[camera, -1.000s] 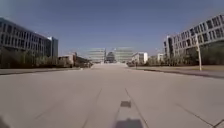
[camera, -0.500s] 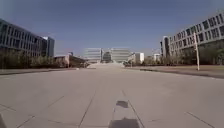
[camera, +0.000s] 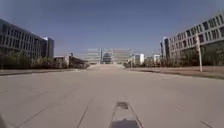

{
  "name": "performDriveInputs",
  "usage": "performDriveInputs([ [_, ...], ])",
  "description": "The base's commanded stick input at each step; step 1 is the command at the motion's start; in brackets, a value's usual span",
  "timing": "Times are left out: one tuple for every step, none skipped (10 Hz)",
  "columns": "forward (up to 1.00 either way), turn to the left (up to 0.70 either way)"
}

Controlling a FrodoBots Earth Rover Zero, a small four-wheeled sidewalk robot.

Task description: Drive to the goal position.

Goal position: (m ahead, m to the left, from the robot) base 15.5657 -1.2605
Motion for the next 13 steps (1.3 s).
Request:
performDriveInputs([
  [0.70,0.00],
  [0.70,0.00],
  [0.70,0.00],
  [0.70,0.00],
  [0.70,0.00],
  [0.70,0.00],
  [0.70,0.00],
  [0.70,0.00],
  [0.70,0.00],
  [0.70,0.00],
  [0.70,0.00],
  [0.70,0.00],
  [0.70,0.00],
])
